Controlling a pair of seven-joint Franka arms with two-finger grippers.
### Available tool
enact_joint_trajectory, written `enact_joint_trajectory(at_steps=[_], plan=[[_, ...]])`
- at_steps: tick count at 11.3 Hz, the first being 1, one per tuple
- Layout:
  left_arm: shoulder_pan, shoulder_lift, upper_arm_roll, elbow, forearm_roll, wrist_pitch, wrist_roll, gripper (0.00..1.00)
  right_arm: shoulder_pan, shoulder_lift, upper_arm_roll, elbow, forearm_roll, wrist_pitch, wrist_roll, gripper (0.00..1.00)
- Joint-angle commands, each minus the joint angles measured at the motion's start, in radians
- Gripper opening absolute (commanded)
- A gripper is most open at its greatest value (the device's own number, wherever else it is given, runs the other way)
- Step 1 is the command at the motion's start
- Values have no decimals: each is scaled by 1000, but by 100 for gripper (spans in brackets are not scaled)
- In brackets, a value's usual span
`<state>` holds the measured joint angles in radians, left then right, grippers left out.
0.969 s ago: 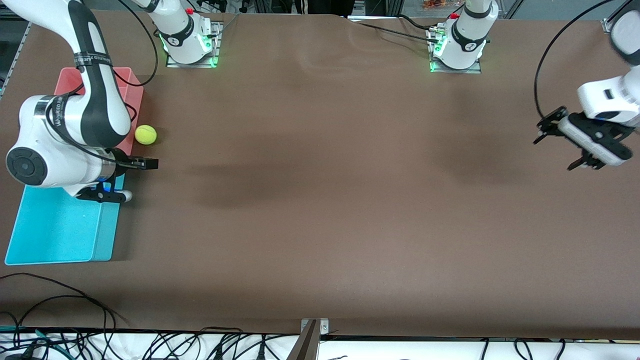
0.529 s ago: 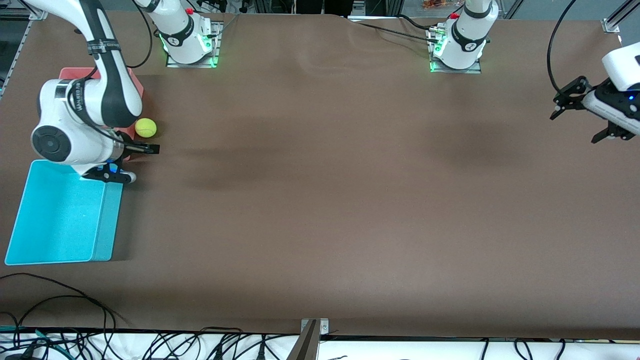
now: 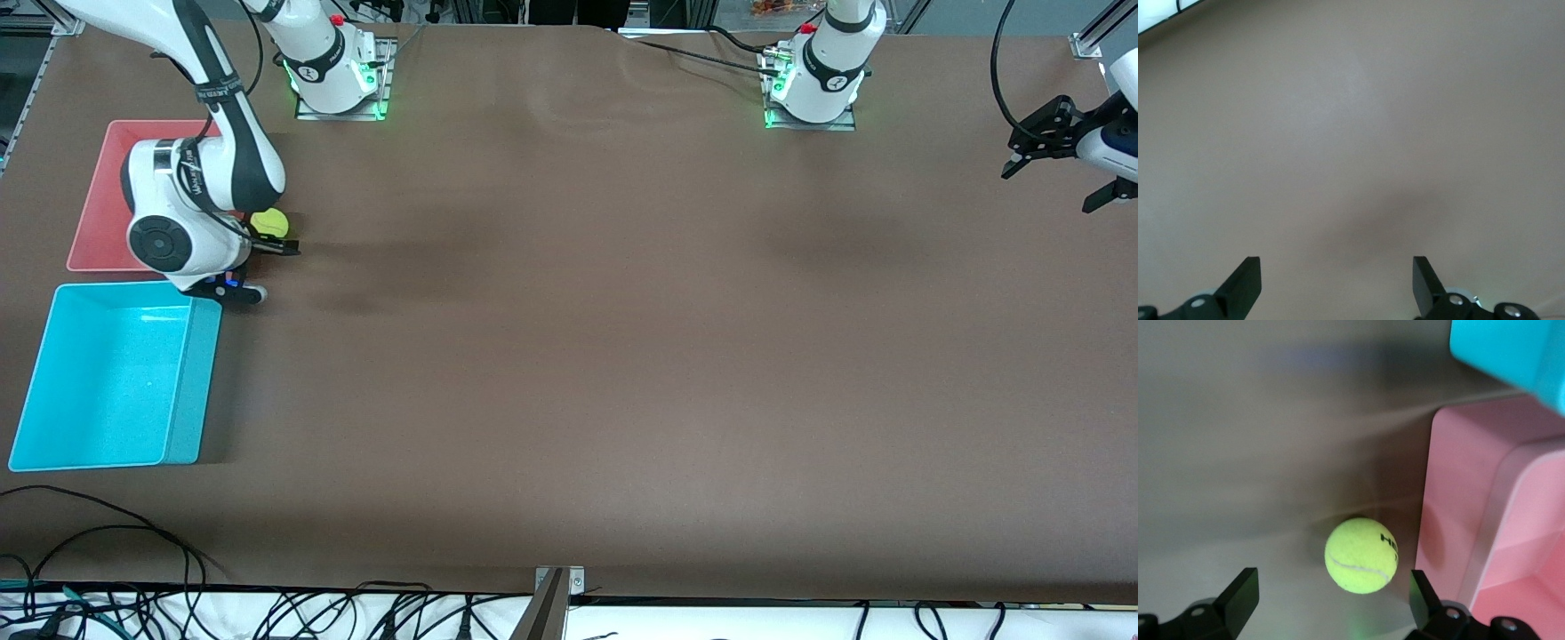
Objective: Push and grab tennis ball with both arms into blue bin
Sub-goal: 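Close the right gripper around the tennis ball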
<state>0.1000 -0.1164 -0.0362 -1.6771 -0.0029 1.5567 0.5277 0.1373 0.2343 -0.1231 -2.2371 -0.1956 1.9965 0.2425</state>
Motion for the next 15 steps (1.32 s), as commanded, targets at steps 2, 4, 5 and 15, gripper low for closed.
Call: enact_joint_trajectory(at_steps=[2,4,5,15], plan=[[-8,-14,-20,62,27,-95,-112,100,5,-20,0,-94,-93,68,73,100],[-8,-14,-21,63,26,-98,-129,100,4,-16,0,-131,-140,99,92,100],[-8,-14,-21,65,23,-98,-133,100,4,2,-1,-137,-152,138,121,100],[-8,-6,-25,96,35,-210,-212,100,12,60,2,-179,-263,183,241,47]])
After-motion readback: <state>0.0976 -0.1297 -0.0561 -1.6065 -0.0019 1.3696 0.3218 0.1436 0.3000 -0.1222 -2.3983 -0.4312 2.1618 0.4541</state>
